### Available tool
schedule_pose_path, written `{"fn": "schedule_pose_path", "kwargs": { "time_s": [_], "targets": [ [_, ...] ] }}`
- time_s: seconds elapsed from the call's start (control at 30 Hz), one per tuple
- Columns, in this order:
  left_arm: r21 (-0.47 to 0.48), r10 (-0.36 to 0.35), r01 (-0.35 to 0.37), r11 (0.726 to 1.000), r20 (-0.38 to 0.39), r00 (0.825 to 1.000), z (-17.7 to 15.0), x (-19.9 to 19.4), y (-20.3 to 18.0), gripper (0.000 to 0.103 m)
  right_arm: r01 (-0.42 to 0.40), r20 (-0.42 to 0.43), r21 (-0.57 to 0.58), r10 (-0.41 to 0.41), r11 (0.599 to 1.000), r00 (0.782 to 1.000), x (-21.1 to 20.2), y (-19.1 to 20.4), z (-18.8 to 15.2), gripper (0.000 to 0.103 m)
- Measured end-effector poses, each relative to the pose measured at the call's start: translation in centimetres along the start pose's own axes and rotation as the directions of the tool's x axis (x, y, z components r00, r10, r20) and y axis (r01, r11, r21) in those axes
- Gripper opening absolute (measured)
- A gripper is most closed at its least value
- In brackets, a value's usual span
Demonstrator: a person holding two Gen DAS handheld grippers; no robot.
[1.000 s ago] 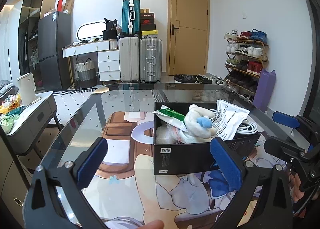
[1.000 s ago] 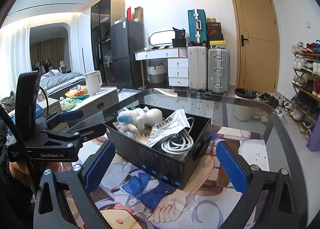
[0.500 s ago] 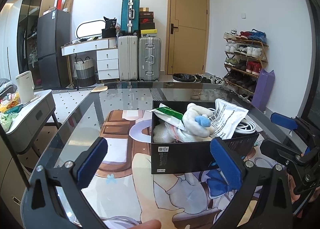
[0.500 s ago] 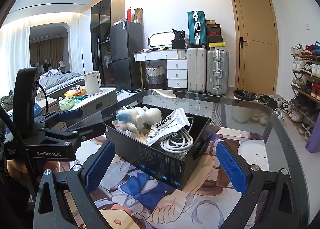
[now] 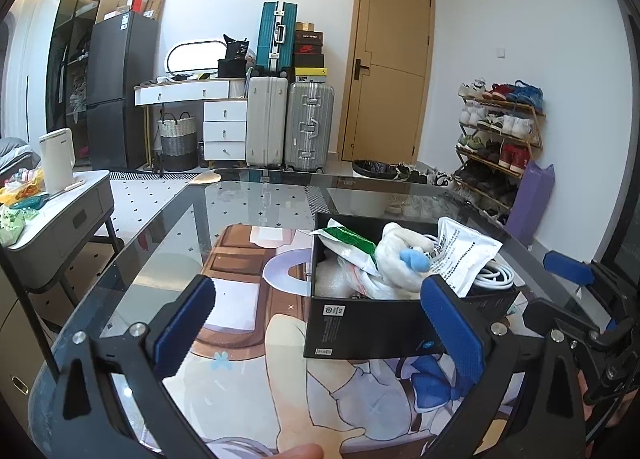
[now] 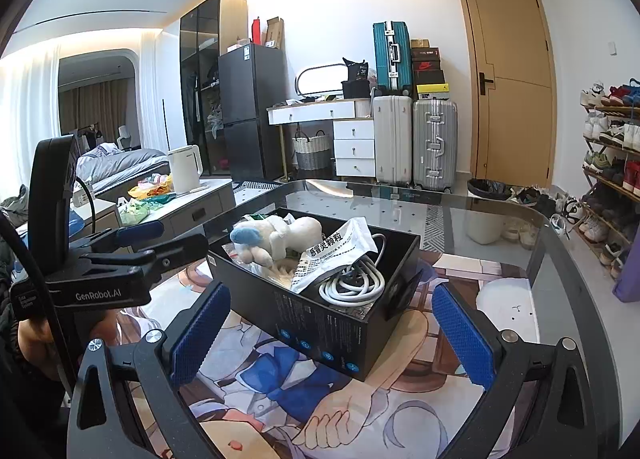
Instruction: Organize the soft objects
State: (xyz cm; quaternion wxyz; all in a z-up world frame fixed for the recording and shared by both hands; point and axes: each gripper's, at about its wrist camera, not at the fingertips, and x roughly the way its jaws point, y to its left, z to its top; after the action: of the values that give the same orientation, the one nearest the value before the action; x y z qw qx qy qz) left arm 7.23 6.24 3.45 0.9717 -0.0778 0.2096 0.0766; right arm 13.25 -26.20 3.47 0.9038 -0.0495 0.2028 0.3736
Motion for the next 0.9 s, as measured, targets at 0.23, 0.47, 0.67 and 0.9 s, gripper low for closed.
{"fn": "schedule_pose_path", "kwargs": {
  "time_s": [0.23,0.47,0.67,0.9],
  "targets": [
    [0.001,0.012,-0.012,1.000,-0.004,1.000,-0.08,0.30,-0.14,0.103,0.000,0.000,0.001,0.000,1.000,1.000,0.00,0.00,-0.01,0.102],
    [0.016,0.010,-0.010,1.000,-0.007,1.000,-0.14,0.33,-0.52,0.103,-0.001,0.000,0.002,0.001,1.000,1.000,-0.01,-0.04,-0.02,0.102],
    [0.025,0.004,-0.004,1.000,-0.006,1.000,-0.26,0.18,-0.68,0.103,-0.003,-0.002,0.016,0.003,1.000,1.000,-0.09,-0.15,-0.16,0.102],
    [0.041,0.003,-0.002,0.999,-0.005,1.000,-0.23,0.13,-0.86,0.103,-0.003,-0.004,0.015,0.003,1.000,1.000,-0.11,-0.19,-0.18,0.102]
  ]
}}
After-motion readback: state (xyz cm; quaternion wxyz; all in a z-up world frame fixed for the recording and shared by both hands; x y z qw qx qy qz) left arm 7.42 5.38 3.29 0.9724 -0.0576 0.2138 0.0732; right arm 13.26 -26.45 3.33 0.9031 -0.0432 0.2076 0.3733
